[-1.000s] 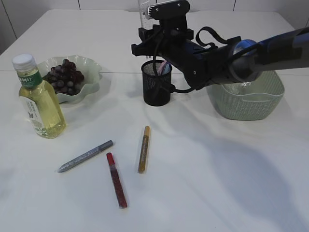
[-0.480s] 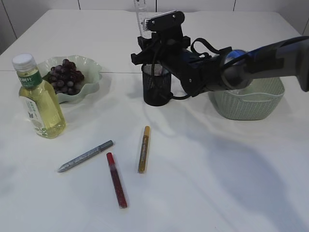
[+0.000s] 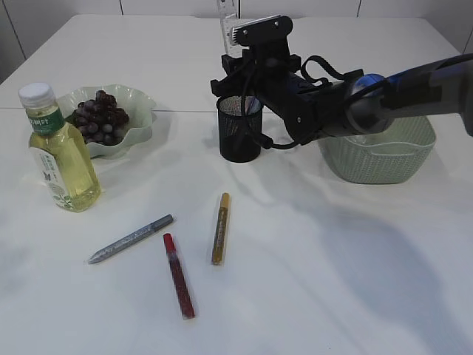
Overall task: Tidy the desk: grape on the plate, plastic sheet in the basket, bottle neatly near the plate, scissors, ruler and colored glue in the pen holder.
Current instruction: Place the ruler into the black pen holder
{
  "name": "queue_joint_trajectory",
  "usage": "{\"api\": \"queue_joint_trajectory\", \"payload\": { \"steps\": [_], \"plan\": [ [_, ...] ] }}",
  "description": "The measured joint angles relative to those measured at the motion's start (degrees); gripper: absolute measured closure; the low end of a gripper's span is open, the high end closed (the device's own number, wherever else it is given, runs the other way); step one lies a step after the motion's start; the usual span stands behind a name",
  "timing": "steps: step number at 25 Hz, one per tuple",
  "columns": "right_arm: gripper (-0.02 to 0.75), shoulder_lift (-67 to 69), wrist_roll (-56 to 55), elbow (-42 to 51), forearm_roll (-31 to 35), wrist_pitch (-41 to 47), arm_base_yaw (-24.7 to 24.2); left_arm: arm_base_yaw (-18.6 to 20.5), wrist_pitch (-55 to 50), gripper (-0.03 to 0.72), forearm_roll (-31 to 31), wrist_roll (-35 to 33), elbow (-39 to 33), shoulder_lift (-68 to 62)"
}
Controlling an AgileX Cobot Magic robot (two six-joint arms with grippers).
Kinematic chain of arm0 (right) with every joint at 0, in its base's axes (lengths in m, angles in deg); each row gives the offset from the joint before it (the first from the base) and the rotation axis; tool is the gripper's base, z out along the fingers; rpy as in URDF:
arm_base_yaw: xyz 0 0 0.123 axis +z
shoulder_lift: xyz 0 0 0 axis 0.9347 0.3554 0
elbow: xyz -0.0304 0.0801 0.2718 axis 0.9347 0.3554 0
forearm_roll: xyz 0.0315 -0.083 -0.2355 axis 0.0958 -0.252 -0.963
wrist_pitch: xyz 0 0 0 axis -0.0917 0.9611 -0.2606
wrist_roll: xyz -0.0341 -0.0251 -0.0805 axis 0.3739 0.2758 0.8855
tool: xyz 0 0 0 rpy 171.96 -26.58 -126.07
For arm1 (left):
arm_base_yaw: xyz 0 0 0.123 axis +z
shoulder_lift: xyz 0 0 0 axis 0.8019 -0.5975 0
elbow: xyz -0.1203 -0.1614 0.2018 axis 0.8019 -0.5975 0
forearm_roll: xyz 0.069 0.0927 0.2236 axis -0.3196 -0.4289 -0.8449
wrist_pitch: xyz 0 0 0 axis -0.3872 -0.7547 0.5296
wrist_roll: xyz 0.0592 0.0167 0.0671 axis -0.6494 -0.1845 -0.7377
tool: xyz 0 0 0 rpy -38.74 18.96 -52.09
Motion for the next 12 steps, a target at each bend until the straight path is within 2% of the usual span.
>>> {"api": "queue_joint_trajectory", "payload": {
  "steps": [12],
  "plan": [
    [0.432,2.14,0.00,-1.55,0.00,0.02,0.00,0.00,0.44,0.389,0.00,0.00,0.00,-0.50]
  ]
}}
